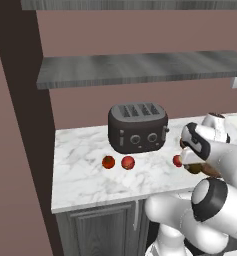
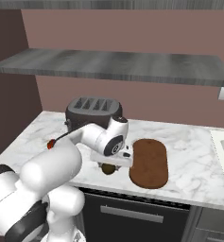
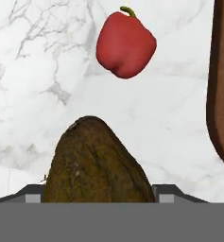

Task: Place the avocado, onion, tomato, and bell pepper on the cutting board.

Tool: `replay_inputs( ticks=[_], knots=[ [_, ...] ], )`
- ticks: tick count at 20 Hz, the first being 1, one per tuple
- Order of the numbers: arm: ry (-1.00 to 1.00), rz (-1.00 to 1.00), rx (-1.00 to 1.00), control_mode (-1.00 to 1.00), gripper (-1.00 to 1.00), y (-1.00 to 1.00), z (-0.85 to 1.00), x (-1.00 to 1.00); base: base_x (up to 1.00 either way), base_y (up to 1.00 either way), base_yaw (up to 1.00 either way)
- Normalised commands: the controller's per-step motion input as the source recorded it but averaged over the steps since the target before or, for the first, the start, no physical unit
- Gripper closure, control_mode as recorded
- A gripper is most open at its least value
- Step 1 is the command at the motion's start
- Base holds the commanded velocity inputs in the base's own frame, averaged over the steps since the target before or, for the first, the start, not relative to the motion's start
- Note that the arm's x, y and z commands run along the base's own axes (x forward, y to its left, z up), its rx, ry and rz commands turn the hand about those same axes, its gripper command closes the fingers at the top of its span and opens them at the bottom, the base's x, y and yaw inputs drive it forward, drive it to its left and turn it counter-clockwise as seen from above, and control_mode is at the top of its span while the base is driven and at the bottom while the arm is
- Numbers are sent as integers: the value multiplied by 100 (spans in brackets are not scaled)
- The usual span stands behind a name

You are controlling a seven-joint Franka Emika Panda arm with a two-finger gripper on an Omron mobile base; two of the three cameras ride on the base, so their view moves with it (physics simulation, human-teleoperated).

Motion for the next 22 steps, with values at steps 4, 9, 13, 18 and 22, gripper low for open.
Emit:
replay_inputs(
  ticks=[4, 9, 13, 18, 22],
  knots=[
    [-7, -14, 0, -100, 100, -76, 3, 18, 0, 0, 0],
    [-11, -3, 0, -100, 100, -45, 0, 50, 0, 0, 0],
    [-15, 0, 0, -100, 100, -20, 0, 73, 0, 0, 0],
    [-10, 0, 0, -100, 100, -18, 0, 64, 0, 0, 0],
    [-6, 0, 0, -100, 100, -40, 0, 23, 0, 0, 0]
  ],
)
